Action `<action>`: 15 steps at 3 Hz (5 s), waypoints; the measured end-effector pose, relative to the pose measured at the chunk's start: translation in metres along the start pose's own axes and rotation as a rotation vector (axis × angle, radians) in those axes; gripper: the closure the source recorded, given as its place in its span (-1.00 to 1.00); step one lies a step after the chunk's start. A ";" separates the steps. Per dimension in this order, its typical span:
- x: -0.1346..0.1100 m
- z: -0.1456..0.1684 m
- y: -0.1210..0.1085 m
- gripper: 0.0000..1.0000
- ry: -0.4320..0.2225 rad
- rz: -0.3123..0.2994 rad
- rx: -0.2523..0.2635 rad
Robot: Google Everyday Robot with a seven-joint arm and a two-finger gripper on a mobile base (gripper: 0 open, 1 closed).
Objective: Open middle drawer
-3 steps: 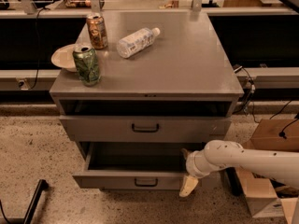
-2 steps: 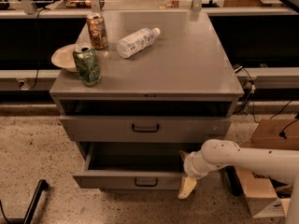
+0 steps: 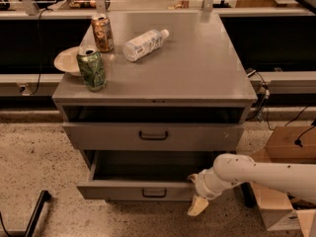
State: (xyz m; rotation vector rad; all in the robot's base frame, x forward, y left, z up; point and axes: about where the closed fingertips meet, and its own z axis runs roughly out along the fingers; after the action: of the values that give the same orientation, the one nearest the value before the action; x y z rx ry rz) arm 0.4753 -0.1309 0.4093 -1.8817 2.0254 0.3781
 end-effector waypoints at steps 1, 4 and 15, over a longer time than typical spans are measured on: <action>-0.004 -0.004 0.016 -0.60 0.006 -0.010 -0.022; -0.021 -0.007 0.076 -0.62 0.007 -0.010 -0.125; -0.048 0.010 -0.019 0.96 -0.079 -0.076 -0.029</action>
Offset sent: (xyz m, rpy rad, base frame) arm -0.0420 0.0131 0.0220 -0.0370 0.0274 0.0825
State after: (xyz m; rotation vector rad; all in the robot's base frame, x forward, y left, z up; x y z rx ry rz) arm 0.4977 -0.0845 0.4216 -1.9234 1.9016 0.4571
